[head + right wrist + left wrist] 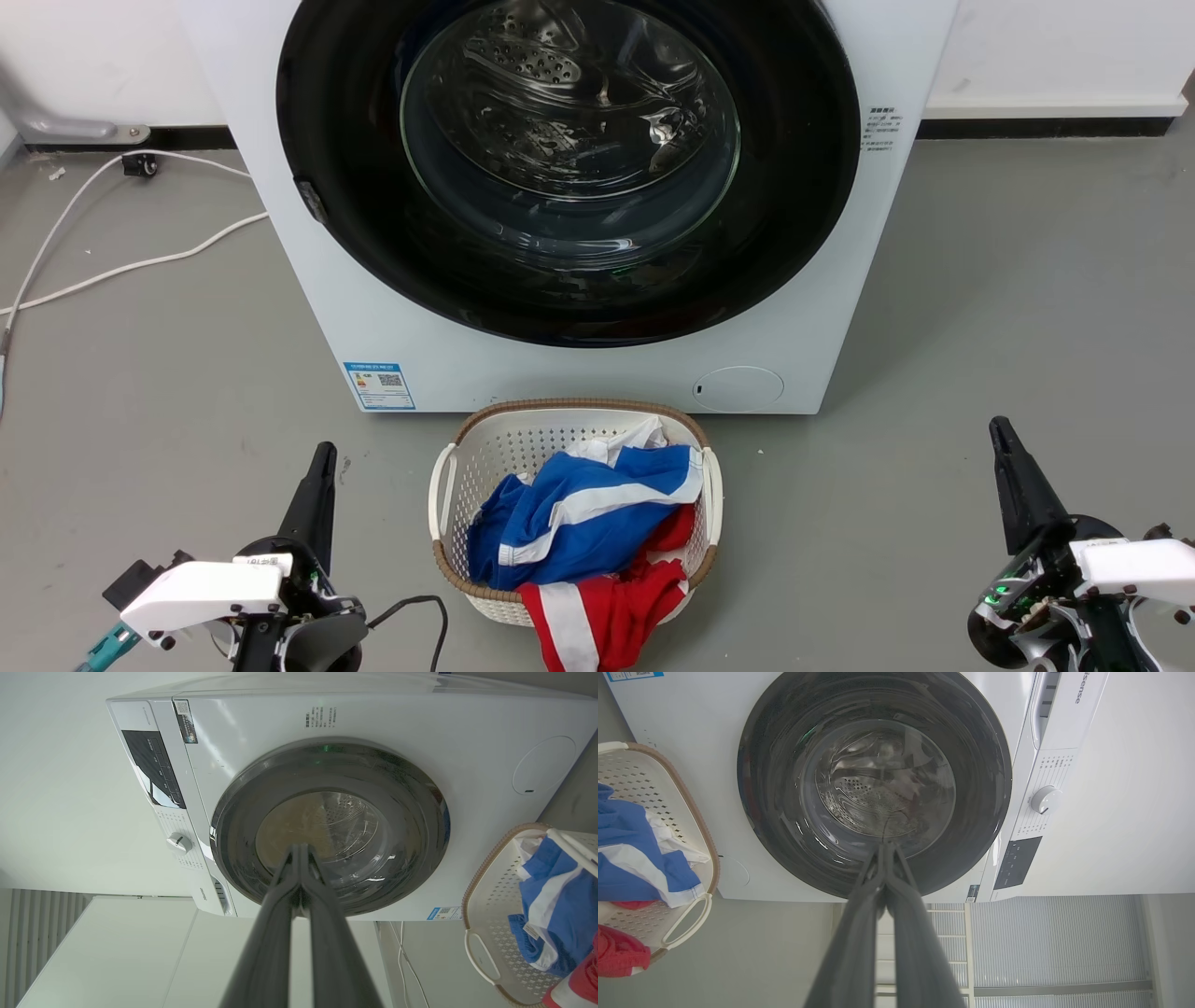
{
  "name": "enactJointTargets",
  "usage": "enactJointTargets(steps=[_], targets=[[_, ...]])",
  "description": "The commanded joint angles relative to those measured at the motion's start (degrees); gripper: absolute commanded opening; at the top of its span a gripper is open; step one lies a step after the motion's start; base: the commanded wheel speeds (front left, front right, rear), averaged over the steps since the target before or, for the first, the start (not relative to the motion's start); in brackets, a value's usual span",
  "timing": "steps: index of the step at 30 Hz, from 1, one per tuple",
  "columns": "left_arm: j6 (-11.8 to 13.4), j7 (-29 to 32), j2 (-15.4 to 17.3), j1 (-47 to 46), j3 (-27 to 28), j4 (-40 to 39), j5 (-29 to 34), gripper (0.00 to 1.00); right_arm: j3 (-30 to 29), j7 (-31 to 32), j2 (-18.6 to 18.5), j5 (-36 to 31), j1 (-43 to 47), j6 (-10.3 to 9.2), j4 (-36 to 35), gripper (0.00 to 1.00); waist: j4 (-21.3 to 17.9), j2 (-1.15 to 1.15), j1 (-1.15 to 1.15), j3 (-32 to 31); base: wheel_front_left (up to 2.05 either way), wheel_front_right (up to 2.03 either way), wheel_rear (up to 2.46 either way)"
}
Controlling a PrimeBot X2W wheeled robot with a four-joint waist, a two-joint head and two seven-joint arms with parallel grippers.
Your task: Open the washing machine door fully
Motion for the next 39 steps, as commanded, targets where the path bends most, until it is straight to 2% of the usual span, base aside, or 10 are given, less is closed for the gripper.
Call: enactJointTargets(steps=[1,26,27,33,39], targets=[[-0.1,0.3,-0.1,-0.4,0.1,0.0,-0.1,0.0,-0.1,0.1,0.2,-0.3,-0.8,0.0,0.1,0.0,0.0,0.0,0.0,0.0,0.0,0.0,0.0],[-0.1,0.3,-0.1,-0.4,0.1,0.0,-0.1,0.0,-0.1,0.1,0.2,-0.3,-0.8,0.0,0.1,0.0,0.0,0.0,0.0,0.0,0.0,0.0,0.0],[0.0,0.0,0.0,0.0,0.0,0.0,0.0,1.0,0.0,0.0,0.0,0.0,0.0,0.0,0.0,1.0,0.0,0.0,0.0,0.0,0.0,0.0,0.0],[0.0,-1.2,-0.1,1.4,-0.4,0.4,0.7,1.0,0.1,-1.1,0.1,-0.8,1.5,-0.01,1.0,1.0,0.0,0.0,0.0,0.0,0.0,0.0,0.0],[0.6,-2.9,-0.1,1.7,0.6,-0.8,4.8,1.0,-0.7,-2.9,0.1,-4.9,2.1,0.0,0.2,1.0,-0.1,0.0,0.0,0.0,0.0,0.0,0.0]])
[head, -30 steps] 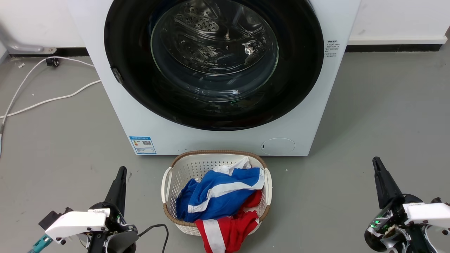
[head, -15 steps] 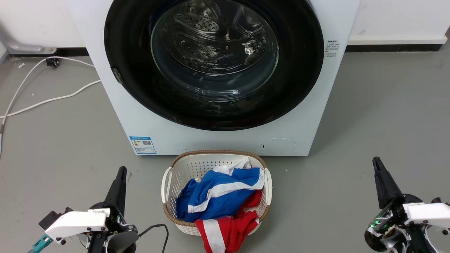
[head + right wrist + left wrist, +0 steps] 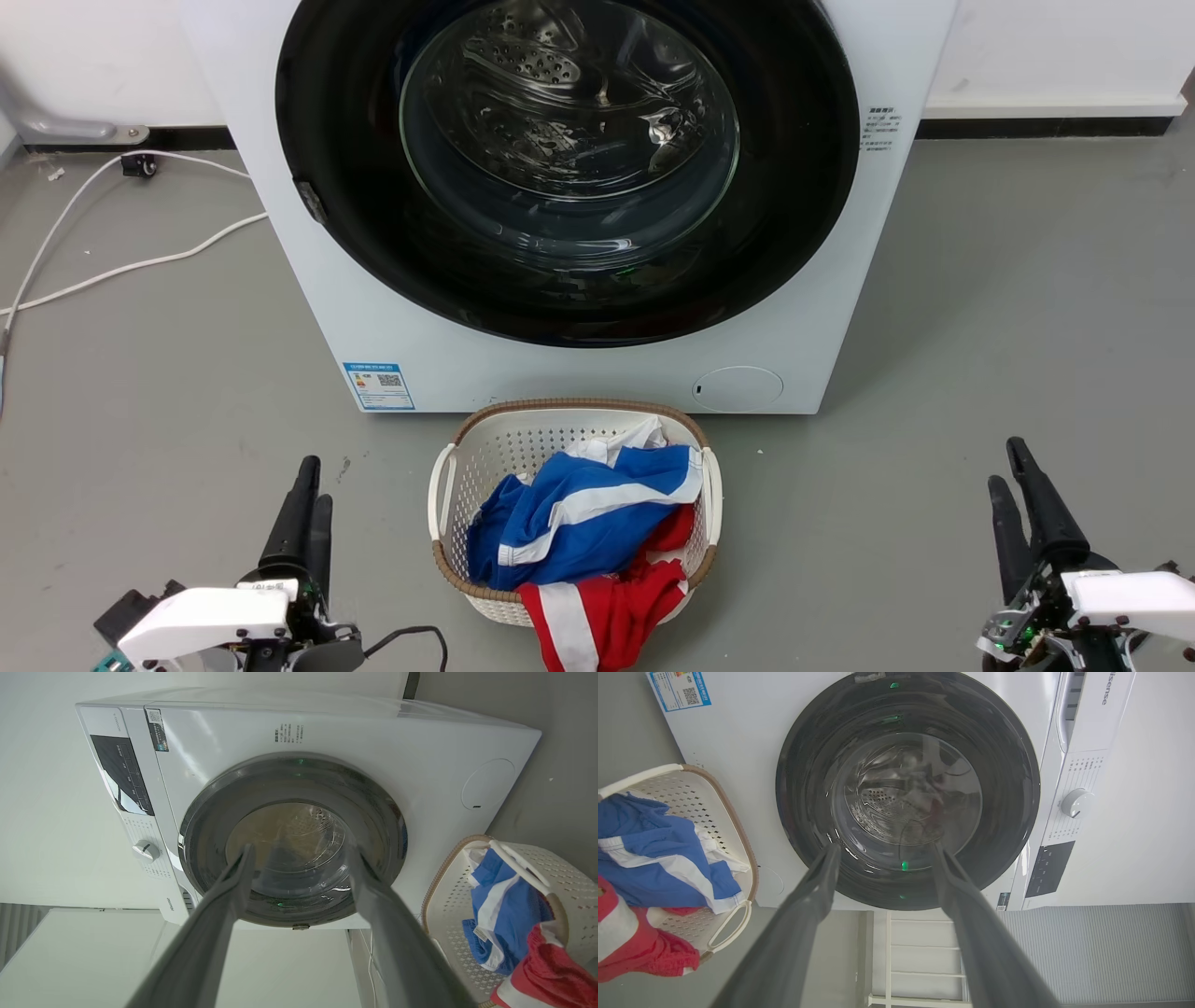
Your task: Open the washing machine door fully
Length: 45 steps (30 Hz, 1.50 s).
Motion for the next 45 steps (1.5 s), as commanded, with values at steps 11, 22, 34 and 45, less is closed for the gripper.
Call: enactJointTargets(steps=[11,22,34,45], targets=[[4.3,-3.2,0.2,0.0,-0.7,-6.8,14.8,1.0,-0.7,-3.2,-0.2,-14.5,0.5,0.09,-5.6,1.0,0.0,0.0,0.0,0.2,0.0,0.0,0.0],[7.9,-5.7,0.2,1.3,-3.6,-9.9,30.4,1.0,0.7,-5.7,-0.2,-31.7,2.0,0.1,-11.7,1.0,-0.1,0.0,0.0,0.3,0.0,0.0,0.0],[11.9,-7.9,2.4,2.2,-7.5,-11.2,43.1,1.0,2.6,-8.0,-0.2,-47.1,3.9,0.11,-14.6,1.0,0.0,0.0,0.0,0.2,0.0,0.0,0.0],[14.7,-10.0,5.0,2.9,-12.2,-13.0,51.0,1.0,3.7,-10.0,-0.2,-57.4,5.7,0.11,-16.7,1.0,0.0,0.0,0.0,0.0,0.0,0.0,0.0]])
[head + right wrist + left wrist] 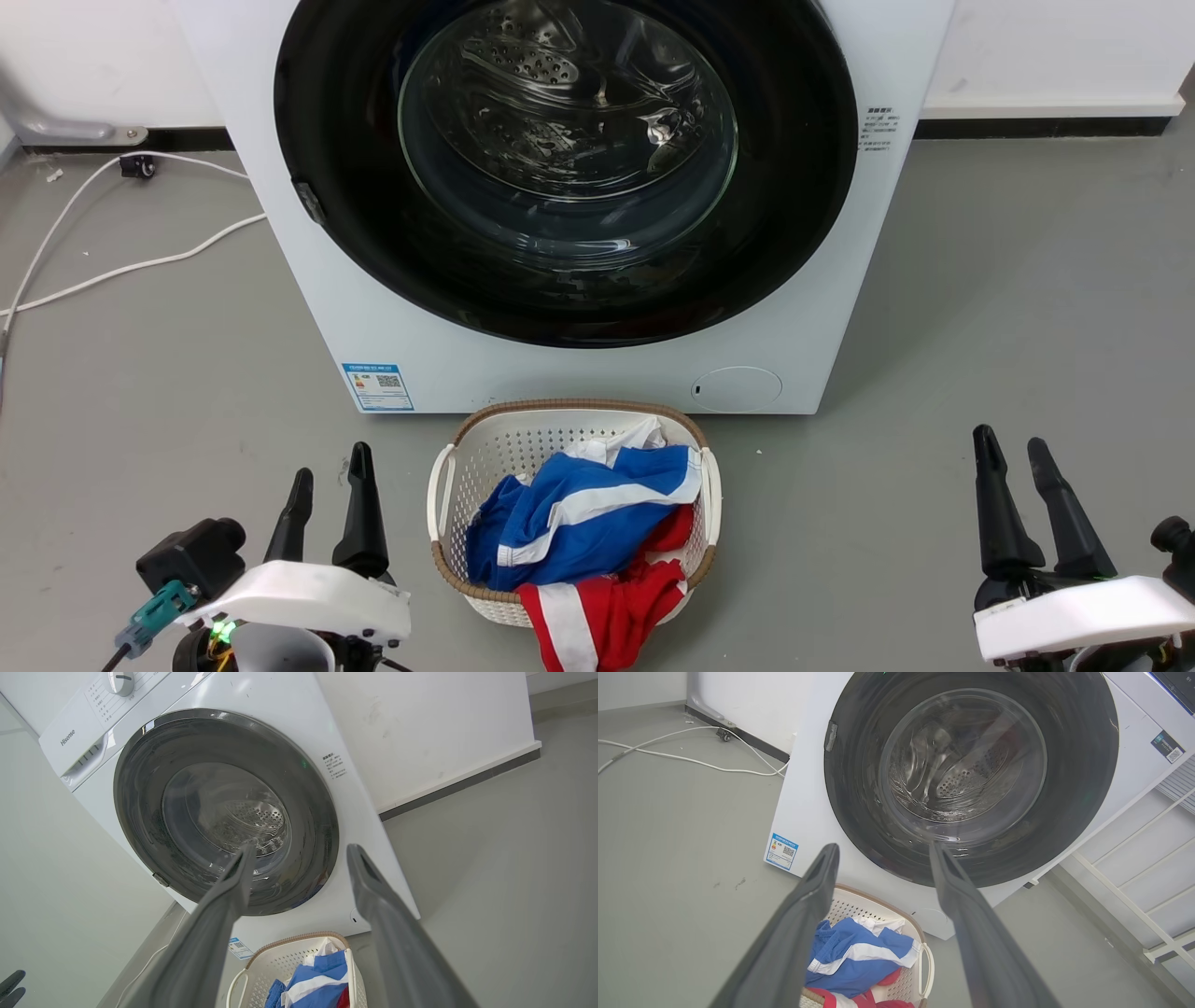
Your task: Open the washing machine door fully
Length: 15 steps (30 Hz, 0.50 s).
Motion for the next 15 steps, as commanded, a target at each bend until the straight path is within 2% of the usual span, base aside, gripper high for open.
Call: enactJointTargets(steps=[1,15], targets=[[0.4,-0.5,0.7,-0.2,-0.3,-1.0,1.3,1.0,0.0,-0.6,-0.2,-1.6,-0.2,0.1,-1.2,1.0,0.0,0.0,0.0,0.0,0.0,0.0,0.0],[1.9,-2.7,2.3,1.0,-4.1,-1.6,9.3,1.0,0.1,-2.8,-0.2,-10.0,2.2,0.11,-1.7,1.0,-0.1,0.0,0.0,-0.5,0.0,0.0,0.0]])
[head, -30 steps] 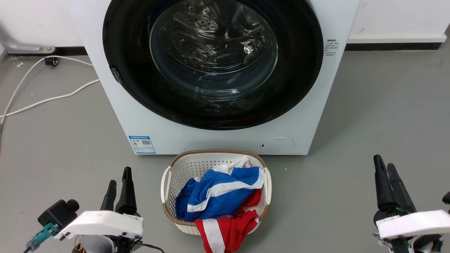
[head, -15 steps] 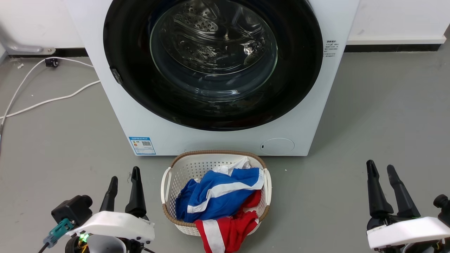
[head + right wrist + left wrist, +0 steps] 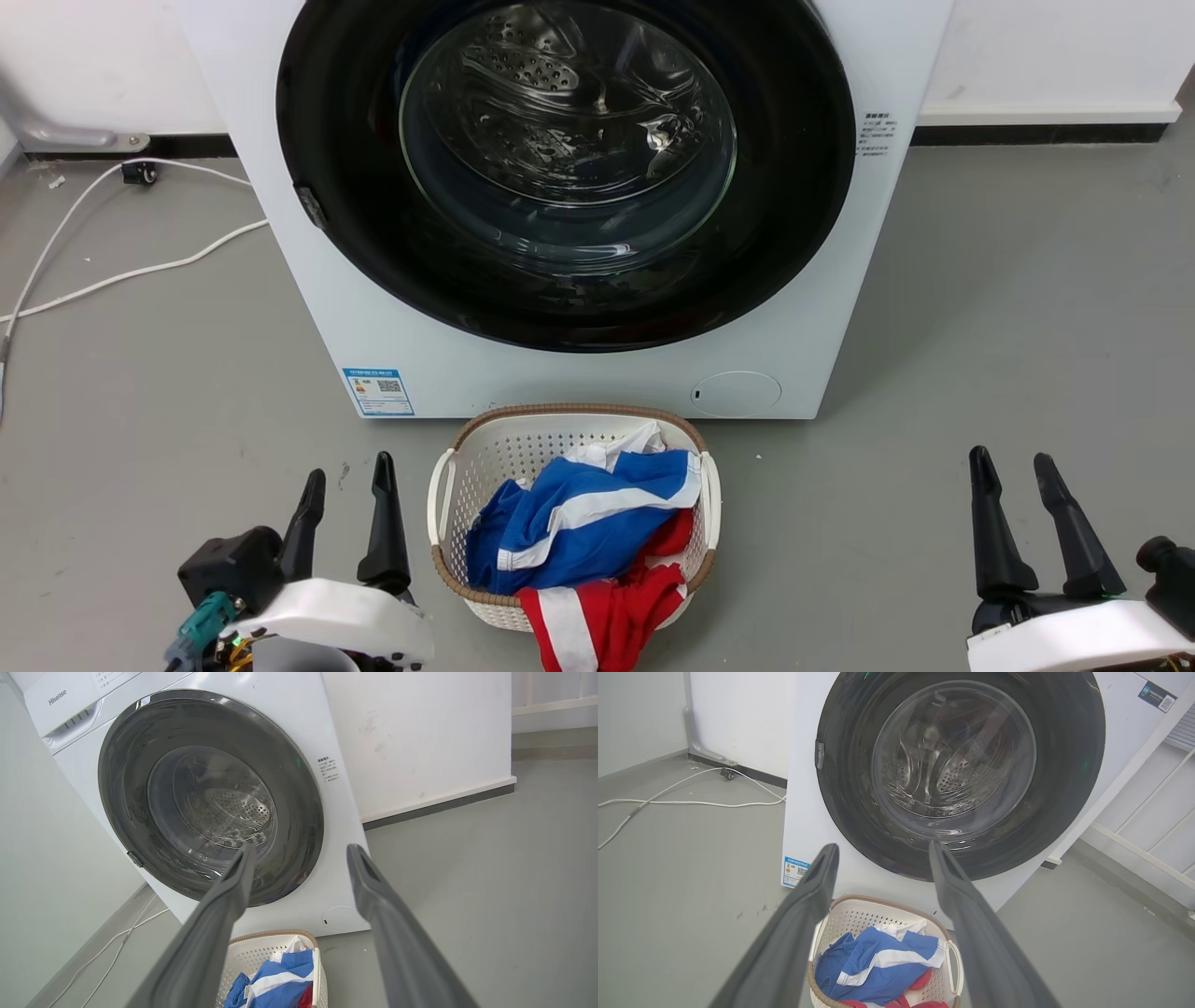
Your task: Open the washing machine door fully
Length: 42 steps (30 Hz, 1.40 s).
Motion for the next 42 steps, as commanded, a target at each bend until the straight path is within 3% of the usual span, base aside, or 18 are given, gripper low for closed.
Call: enactJointTargets(steps=[1,21,42], targets=[[0.4,-0.4,0.5,-0.1,-0.3,-0.7,1.4,1.0,0.0,-0.6,-0.2,-1.3,0.1,0.11,-0.9,1.0,0.0,0.0,0.0,0.0,0.0,0.0,0.0],[-0.1,-3.3,-0.7,1.9,-1.1,-0.5,11.7,1.0,0.4,-3.4,-0.2,-11.0,2.8,0.12,-3.3,1.0,0.0,0.0,0.0,-0.4,0.0,0.0,0.0],[-3.9,-5.7,-4.1,3.8,2.7,-0.3,20.4,1.0,1.1,-5.8,-0.2,-19.0,4.5,0.13,-4.9,1.0,0.0,0.0,0.0,-0.4,0.0,0.0,0.0]])
